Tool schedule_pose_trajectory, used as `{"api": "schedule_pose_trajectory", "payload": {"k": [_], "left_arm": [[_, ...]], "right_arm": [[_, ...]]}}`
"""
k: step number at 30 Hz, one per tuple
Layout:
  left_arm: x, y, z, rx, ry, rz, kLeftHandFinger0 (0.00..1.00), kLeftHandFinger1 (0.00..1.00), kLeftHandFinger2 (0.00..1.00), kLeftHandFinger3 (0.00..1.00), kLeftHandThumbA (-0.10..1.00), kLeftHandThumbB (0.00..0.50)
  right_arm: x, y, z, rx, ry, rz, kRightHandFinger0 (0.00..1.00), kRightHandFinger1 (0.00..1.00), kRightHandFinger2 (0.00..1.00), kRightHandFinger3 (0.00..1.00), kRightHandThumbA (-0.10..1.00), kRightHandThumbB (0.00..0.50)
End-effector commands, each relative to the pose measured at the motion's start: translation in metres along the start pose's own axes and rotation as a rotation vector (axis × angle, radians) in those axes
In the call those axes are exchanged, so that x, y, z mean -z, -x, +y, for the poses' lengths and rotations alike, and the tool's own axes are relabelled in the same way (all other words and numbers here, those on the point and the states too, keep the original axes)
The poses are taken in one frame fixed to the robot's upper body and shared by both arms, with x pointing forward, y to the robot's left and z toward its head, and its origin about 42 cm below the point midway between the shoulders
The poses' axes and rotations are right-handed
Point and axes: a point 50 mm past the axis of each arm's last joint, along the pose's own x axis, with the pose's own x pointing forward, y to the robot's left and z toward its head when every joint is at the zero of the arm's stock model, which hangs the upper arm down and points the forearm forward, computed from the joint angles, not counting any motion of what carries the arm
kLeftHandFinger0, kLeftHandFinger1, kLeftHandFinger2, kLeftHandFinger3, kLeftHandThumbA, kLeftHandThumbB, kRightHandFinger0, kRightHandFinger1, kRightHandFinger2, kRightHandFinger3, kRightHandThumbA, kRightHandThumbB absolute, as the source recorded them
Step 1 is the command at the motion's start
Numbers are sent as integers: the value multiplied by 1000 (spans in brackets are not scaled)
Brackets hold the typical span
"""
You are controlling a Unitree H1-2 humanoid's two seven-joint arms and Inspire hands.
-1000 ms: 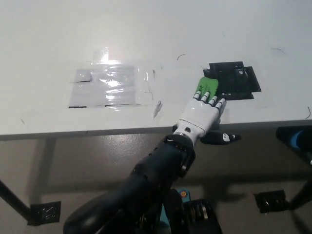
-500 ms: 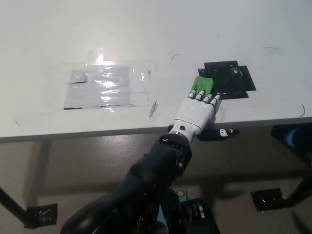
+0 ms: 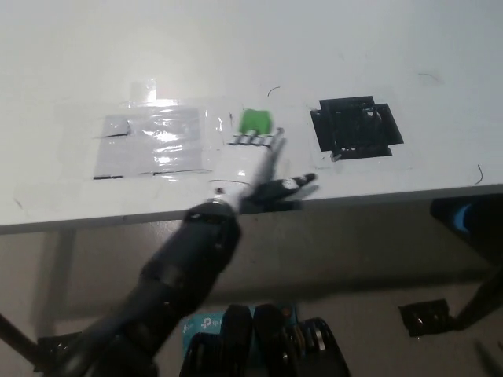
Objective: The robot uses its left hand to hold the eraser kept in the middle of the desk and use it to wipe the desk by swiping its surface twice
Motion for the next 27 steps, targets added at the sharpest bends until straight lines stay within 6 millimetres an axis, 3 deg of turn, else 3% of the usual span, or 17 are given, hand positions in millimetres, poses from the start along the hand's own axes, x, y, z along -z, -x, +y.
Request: {"api": "schedule_pose_trajectory", "payload": {"k": [1, 2, 5, 6, 7, 10, 13, 16, 17, 19, 23, 27], "left_arm": [[67, 57, -72, 332, 55, 230, 1000, 1000, 1000, 1000, 1000, 448], [77, 60, -71, 325, 47, 238, 1000, 1000, 1000, 1000, 1000, 430], [93, 65, -67, 325, 35, 267, 1000, 1000, 1000, 1000, 1000, 437], [113, 72, -62, 300, 22, 297, 1000, 1000, 1000, 1000, 1000, 425], [116, 73, -61, 298, 20, 300, 1000, 1000, 1000, 1000, 1000, 423], [127, 75, -54, 290, 17, 329, 1000, 1000, 1000, 1000, 1000, 433], [155, 96, -57, 282, 18, 382, 1000, 1000, 1000, 1000, 1000, 429], [167, 105, -57, 278, 21, 412, 1000, 1000, 1000, 1000, 1000, 444], [180, 115, -55, 279, 35, 444, 1000, 1000, 1000, 1000, 1000, 413], [194, 125, -53, 270, 32, 465, 1000, 1000, 1000, 1000, 1000, 428], [214, 134, -46, 269, -6, 496, 1000, 1000, 1000, 1000, 1000, 431], [219, 139, -44, 277, -12, 513, 1000, 1000, 1000, 1000, 1000, 407]], "right_arm": [[-13, -4, -4, 19, -27, -76, 1000, 1000, 1000, 1000, 1000, 139], [-13, -4, -5, 15, -25, -76, 1000, 1000, 1000, 1000, 1000, 137], [-13, -4, -6, 15, -16, -78, 1000, 1000, 1000, 1000, 1000, 129], [-12, -5, -6, 22, -30, -64, 1000, 1000, 1000, 1000, 1000, 157], [-12, -5, -6, 21, -29, -63, 1000, 1000, 1000, 1000, 1000, 158], [-16, -10, -6, 26, -15, -80, 1000, 1000, 1000, 1000, 1000, 139], [-15, -11, -9, 18, -9, -87, 1000, 1000, 1000, 1000, 1000, 123], [-16, -12, -12, 19, -10, -103, 1000, 1000, 1000, 1000, 1000, 98], [-16, -13, -12, 39, -15, -100, 1000, 1000, 1000, 1000, 1000, 145], [-16, -13, -14, 46, -14, -100, 1000, 1000, 1000, 1000, 1000, 165], [-15, -11, -19, 53, -13, -90, 1000, 1000, 1000, 1000, 1000, 147], [-13, -9, -21, 47, -26, -89, 1000, 1000, 1000, 1000, 1000, 118]]}}
